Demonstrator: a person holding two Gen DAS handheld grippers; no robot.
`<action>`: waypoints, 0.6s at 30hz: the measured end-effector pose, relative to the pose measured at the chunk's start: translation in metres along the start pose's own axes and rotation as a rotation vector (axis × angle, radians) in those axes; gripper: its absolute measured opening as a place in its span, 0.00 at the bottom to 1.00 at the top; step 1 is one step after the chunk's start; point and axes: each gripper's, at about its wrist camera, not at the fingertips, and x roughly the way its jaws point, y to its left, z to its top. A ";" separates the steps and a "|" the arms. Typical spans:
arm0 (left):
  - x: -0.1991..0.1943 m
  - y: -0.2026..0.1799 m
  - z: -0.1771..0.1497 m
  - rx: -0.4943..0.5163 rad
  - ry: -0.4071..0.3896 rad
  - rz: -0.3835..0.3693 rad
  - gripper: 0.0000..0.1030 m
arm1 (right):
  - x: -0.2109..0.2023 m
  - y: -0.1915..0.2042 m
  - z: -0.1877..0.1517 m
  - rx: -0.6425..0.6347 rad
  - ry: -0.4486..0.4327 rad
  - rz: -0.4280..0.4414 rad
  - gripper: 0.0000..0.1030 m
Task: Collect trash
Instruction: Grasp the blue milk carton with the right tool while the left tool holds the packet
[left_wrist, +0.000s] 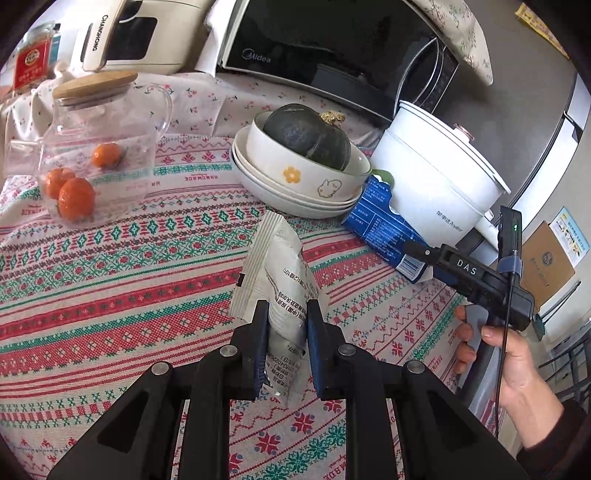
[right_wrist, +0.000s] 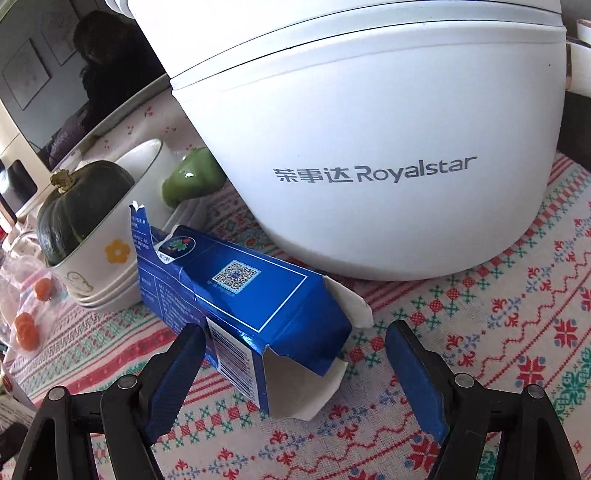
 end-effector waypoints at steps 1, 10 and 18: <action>0.000 0.000 0.000 0.003 0.002 0.003 0.20 | 0.000 0.001 -0.001 0.011 0.002 0.012 0.65; -0.020 -0.007 -0.005 0.019 0.021 0.027 0.20 | -0.040 0.003 -0.018 0.042 0.035 0.070 0.07; -0.052 -0.028 -0.018 -0.032 0.058 0.020 0.20 | -0.120 0.005 -0.036 -0.031 0.058 0.060 0.09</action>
